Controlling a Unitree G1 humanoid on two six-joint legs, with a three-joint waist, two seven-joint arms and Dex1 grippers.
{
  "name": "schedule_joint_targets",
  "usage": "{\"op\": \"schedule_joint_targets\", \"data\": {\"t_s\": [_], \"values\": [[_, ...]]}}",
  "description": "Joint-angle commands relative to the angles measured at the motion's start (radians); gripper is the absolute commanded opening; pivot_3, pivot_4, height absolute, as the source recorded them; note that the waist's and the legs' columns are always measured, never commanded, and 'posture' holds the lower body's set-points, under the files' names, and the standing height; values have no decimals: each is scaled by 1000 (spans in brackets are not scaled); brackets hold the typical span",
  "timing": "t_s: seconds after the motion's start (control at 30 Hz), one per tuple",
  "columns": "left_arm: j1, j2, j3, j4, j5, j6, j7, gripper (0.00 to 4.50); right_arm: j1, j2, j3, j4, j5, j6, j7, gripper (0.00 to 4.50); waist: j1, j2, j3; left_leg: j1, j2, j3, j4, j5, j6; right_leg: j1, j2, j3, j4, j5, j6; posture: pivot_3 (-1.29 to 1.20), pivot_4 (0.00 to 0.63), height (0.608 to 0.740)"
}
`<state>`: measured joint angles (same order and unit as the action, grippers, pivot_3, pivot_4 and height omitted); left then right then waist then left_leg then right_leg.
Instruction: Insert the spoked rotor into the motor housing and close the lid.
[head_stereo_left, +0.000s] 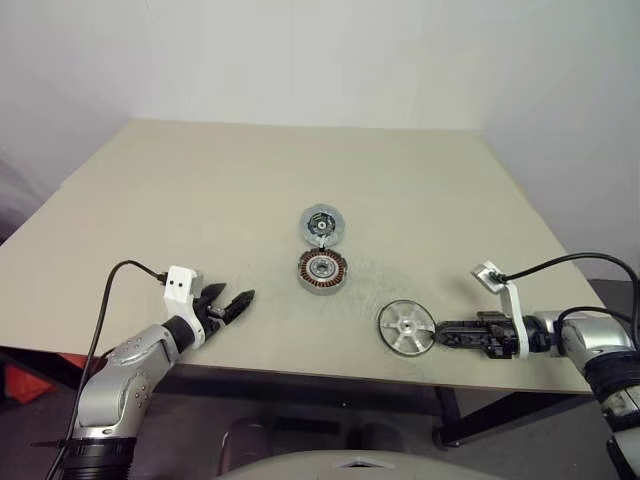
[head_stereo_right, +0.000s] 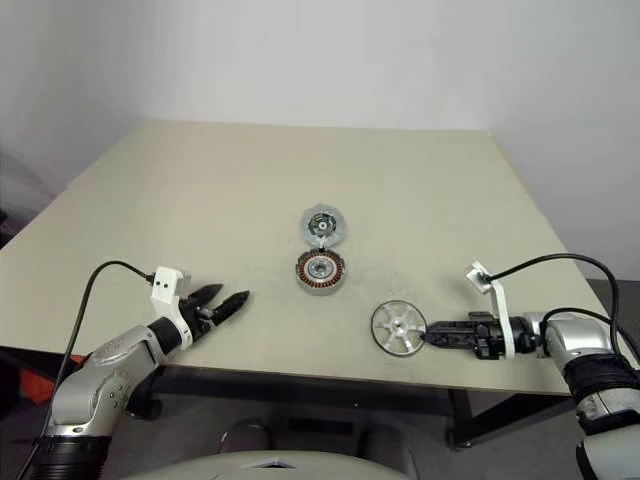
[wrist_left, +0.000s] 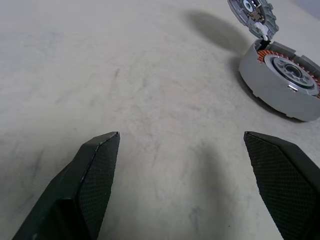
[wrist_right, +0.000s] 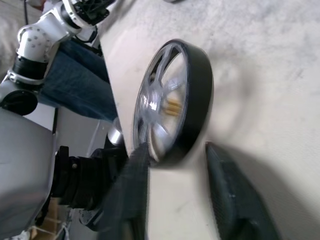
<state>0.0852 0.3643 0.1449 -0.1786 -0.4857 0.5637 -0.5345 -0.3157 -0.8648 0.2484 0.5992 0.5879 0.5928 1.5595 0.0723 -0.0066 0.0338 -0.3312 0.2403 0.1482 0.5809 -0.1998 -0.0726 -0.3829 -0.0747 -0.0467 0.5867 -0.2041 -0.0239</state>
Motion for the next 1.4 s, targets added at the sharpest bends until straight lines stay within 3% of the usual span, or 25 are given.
{"op": "schedule_joint_targets", "data": {"t_s": [0.03,0.13,0.3,0.37,0.47,0.53,0.57,0.6,0.63,0.67,0.73,0.83,1.07,1.4], "values": [[4,0,-3,0,2,0,1,4253,-6,1,18,80,-45,-64,55,643,-6,-1,-1,0,0,-1,0,-1,2,3,-1,-8,-6,0,0,0,0,740],[5,1,-3,1,2,0,0,4253,-14,5,25,100,-43,-77,55,398,-17,2,1,5,-1,-2,1,-5,8,13,-9,-23,-23,0,0,0,0,740],[9,1,-6,1,3,0,-1,4253,-48,26,13,126,-36,-53,55,398,-47,22,12,21,3,-9,-1,-10,16,39,-27,-76,-60,0,0,0,0,740],[10,1,-8,1,3,0,-2,4253,-81,43,-7,143,-36,-17,55,398,-57,22,15,25,4,-13,-4,-11,16,52,-35,-92,-61,0,1,0,0,740],[13,0,-11,-4,3,4,-1,4253,-157,76,-47,182,-27,63,49,398,-75,30,21,35,4,-18,-6,-16,11,52,-36,-106,-64,0,1,0,0,740],[17,-1,-13,-5,4,4,-1,4253,-195,94,-66,180,-17,117,48,398,-84,37,27,25,4,-30,-7,-20,9,59,-43,-128,-68,1,1,0,0,740],[17,-2,-15,-5,5,4,-1,4253,-213,104,-76,165,-7,152,47,398,-80,32,29,23,5,-35,-8,-20,8,59,-45,-133,-63,1,1,0,0,740],[18,-1,-17,-4,6,4,-2,4253,-228,113,-87,142,5,191,45,398,-81,19,31,24,7,-33,-10,-20,8,48,-51,-111,-31,-3,4,0,0,740],[19,-1,-18,-4,7,4,-2,4253,-241,122,-98,115,19,230,37,398,-77,19,30,33,-4,-26,-6,-21,5,35,-51,-90,-12,-3,5,0,0,740],[18,-2,-19,-5,7,6,-2,4253,-256,136,-111,87,35,275,24,398,-68,24,27,35,-13,-27,2,-27,1,22,-50,-89,-9,-3,5,0,0,740],[16,-2,-21,-7,8,10,-2,4253,-284,167,-141,26,68,366,-14,398,-51,35,21,8,-18,-37,1,-34,5,1,-53,-89,-7,-3,5,0,0,740],[15,-2,-22,-9,7,13,-2,4253,-327,223,-205,-53,119,496,-105,398,-31,39,18,-9,-16,-36,-3,-8,-1,-18,-47,-78,3,6,-6,0,0,740],[19,1,-24,-15,6,14,0,4253,-466,412,-315,-80,98,683,-486,398,1,38,16,-10,-16,-24,-4,-12,2,-19,-40,-57,5,12,-15,0,0,740],[15,3,-20,-18,6,19,1,4253,-438,523,-399,-299,137,905,-756,398,20,37,16,-8,-13,-22,-9,-11,-7,-22,-33,-49,5,13,-16,0,0,740]]}}
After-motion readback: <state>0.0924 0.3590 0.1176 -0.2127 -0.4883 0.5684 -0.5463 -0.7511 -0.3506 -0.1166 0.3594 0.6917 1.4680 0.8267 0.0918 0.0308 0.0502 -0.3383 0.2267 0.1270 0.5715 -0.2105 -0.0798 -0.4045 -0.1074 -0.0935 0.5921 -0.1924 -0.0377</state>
